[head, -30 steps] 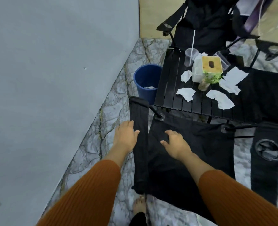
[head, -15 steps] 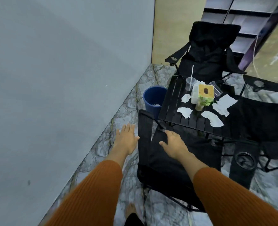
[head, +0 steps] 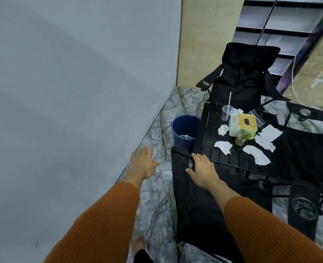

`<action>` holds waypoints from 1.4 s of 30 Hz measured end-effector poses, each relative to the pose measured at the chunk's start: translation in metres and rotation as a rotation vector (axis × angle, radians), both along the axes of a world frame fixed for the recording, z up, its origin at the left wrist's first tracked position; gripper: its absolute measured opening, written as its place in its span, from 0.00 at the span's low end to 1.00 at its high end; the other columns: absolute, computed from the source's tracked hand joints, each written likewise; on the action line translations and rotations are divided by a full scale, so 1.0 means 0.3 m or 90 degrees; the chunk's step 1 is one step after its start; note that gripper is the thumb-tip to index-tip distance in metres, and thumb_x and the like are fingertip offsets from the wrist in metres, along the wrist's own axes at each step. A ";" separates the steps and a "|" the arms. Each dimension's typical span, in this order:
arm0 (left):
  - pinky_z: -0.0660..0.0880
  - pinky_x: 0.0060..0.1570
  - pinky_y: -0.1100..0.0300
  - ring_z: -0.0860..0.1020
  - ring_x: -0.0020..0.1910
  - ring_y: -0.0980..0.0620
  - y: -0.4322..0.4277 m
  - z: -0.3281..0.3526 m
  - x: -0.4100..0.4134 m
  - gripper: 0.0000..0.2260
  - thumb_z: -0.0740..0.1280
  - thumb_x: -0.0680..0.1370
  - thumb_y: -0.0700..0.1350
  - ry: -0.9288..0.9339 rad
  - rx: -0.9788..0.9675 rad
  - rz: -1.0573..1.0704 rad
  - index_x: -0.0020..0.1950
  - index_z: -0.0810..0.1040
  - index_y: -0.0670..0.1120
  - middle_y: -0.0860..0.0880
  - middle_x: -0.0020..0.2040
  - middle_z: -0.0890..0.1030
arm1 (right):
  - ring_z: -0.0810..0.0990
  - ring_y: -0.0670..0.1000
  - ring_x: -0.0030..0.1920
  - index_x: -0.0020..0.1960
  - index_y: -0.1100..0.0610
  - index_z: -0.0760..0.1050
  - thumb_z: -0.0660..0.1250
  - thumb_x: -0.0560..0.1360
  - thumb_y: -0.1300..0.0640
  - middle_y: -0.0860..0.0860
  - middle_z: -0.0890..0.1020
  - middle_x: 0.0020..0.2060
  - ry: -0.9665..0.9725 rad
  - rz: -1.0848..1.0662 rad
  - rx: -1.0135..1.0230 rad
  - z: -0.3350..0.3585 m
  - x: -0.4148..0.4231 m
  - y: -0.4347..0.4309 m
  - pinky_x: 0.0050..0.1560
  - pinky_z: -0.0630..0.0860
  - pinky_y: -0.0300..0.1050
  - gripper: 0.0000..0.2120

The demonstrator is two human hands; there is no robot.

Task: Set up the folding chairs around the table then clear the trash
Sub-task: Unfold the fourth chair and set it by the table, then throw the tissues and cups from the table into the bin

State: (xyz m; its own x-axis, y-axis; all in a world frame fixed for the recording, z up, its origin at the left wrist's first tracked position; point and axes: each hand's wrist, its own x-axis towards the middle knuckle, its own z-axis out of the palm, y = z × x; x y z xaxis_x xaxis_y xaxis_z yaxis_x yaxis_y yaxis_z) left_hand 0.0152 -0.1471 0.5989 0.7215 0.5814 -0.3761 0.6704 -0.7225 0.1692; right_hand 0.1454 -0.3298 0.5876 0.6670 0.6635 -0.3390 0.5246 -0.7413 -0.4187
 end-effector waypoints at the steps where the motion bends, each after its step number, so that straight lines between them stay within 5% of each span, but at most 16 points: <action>1: 0.42 0.76 0.43 0.43 0.79 0.44 0.056 0.013 0.025 0.31 0.52 0.81 0.59 0.001 0.000 -0.009 0.79 0.44 0.48 0.45 0.80 0.46 | 0.47 0.56 0.78 0.78 0.54 0.50 0.61 0.79 0.49 0.52 0.54 0.78 0.001 -0.017 0.003 0.007 0.013 0.041 0.77 0.49 0.59 0.32; 18: 0.47 0.75 0.43 0.49 0.79 0.44 0.655 0.087 0.571 0.31 0.56 0.80 0.58 -0.088 0.001 -0.244 0.79 0.51 0.48 0.44 0.79 0.53 | 0.53 0.57 0.77 0.77 0.56 0.52 0.62 0.78 0.48 0.54 0.59 0.76 -0.025 -0.262 0.024 0.030 0.336 0.507 0.75 0.56 0.59 0.33; 23: 0.58 0.74 0.46 0.59 0.75 0.42 0.734 0.065 0.853 0.29 0.60 0.80 0.55 -0.128 0.002 -0.323 0.76 0.58 0.44 0.42 0.76 0.62 | 0.56 0.58 0.76 0.77 0.56 0.54 0.63 0.78 0.49 0.55 0.61 0.75 -0.021 -0.333 0.023 -0.022 0.519 0.579 0.73 0.59 0.58 0.32; 26: 0.62 0.72 0.50 0.62 0.73 0.42 0.753 0.071 1.062 0.27 0.62 0.80 0.52 -0.137 -0.060 -0.364 0.75 0.60 0.42 0.40 0.74 0.64 | 0.59 0.58 0.74 0.76 0.57 0.56 0.64 0.78 0.51 0.56 0.63 0.74 -0.017 -0.385 0.044 -0.032 0.653 0.605 0.71 0.63 0.59 0.31; 32: 0.54 0.76 0.51 0.53 0.78 0.44 0.732 0.085 1.469 0.27 0.60 0.81 0.48 -0.148 -0.124 -0.462 0.77 0.57 0.42 0.42 0.78 0.56 | 0.65 0.60 0.69 0.72 0.58 0.62 0.62 0.78 0.54 0.57 0.68 0.70 -0.008 -0.543 0.085 -0.028 0.929 0.593 0.63 0.70 0.57 0.24; 42: 0.65 0.71 0.52 0.66 0.72 0.45 0.557 -0.265 1.923 0.24 0.63 0.79 0.49 -0.059 -0.190 -0.644 0.73 0.65 0.43 0.43 0.73 0.67 | 0.69 0.60 0.66 0.70 0.58 0.65 0.64 0.77 0.54 0.56 0.72 0.66 0.049 -0.841 0.080 -0.320 1.109 0.503 0.63 0.71 0.59 0.23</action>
State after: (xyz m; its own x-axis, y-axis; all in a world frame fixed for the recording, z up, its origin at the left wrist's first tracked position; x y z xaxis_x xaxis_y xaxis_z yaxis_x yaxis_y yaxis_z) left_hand 0.5920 0.0201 0.5193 0.8512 -0.4139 -0.3228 -0.2455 -0.8575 0.4522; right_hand 0.4782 -0.1789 0.4916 0.8120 -0.4350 -0.3890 -0.5833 -0.6265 -0.5170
